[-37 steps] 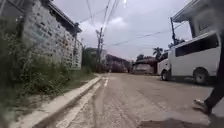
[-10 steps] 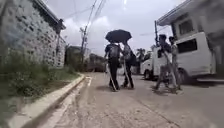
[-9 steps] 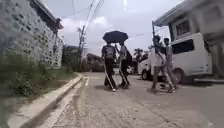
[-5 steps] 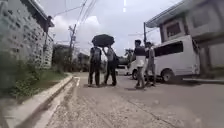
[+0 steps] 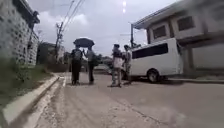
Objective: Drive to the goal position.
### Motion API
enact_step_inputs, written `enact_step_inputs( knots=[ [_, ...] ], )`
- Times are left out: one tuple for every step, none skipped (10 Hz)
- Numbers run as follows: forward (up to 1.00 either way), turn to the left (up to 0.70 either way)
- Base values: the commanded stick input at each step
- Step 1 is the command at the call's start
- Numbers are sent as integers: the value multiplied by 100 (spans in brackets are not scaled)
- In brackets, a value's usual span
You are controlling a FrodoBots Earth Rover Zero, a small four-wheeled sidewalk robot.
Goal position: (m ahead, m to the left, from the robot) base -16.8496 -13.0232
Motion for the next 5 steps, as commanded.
enact_step_inputs(
  knots=[
    [0,-69],
    [0,-69],
    [0,-69],
    [0,-69],
    [0,-69]
  ],
)
